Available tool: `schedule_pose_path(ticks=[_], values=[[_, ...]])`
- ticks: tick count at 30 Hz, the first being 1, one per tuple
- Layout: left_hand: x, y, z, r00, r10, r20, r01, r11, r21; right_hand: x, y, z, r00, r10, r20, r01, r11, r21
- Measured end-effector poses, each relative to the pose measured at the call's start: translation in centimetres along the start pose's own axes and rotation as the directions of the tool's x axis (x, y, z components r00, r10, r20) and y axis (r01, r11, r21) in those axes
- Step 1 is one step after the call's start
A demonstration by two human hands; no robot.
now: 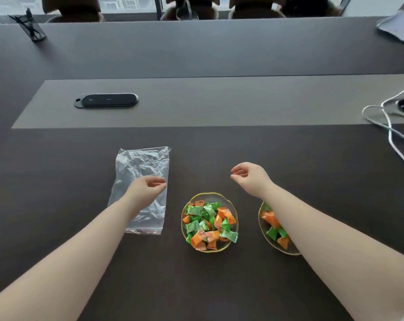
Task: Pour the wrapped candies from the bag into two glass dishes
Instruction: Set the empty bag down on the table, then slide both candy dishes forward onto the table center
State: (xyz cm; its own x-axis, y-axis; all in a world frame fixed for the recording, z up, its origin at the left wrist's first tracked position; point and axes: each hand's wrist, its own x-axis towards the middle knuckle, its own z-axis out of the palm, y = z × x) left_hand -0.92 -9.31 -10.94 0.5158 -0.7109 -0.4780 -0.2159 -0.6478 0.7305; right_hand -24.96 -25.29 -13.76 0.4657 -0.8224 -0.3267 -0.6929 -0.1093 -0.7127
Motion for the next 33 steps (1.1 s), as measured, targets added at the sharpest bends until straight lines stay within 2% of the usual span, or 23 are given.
schedule_pose_path(ticks=[5,9,11,14,18,23,33], values=[[-1.9,-1.0,4.5,0.998,-0.041,0.048,0.038,0.997,0.065,-3.9,5.9,-2.9,0.983,0.104,-0.148,-0.114,0.992,-0.059],[-2.8,-1.4,7.3,0.993,-0.106,0.058,0.098,0.987,0.127,-6.7,9.5,-5.3,0.939,0.107,-0.326,-0.171,0.97,-0.174],[-3.2,-1.6,8.1,0.99,-0.139,0.038,0.131,0.98,0.15,-7.7,11.1,-6.2,0.912,0.181,-0.369,-0.266,0.945,-0.193],[-3.5,-2.4,8.8,0.981,-0.193,-0.009,0.191,0.965,0.18,-8.8,13.2,-7.0,0.865,0.392,-0.312,-0.446,0.887,-0.123],[-4.1,-3.1,9.9,0.965,-0.26,-0.027,0.261,0.952,0.162,-9.7,15.2,-7.1,0.828,0.538,-0.159,-0.533,0.843,0.079],[-4.3,-3.1,11.4,0.947,-0.317,-0.05,0.318,0.948,0.01,-9.7,15.5,-7.0,0.799,0.601,-0.032,-0.577,0.781,0.238],[-3.0,-0.7,12.9,0.925,-0.379,0.02,0.376,0.91,-0.175,-8.1,15.6,-8.9,0.804,0.595,-0.017,-0.527,0.724,0.445]])
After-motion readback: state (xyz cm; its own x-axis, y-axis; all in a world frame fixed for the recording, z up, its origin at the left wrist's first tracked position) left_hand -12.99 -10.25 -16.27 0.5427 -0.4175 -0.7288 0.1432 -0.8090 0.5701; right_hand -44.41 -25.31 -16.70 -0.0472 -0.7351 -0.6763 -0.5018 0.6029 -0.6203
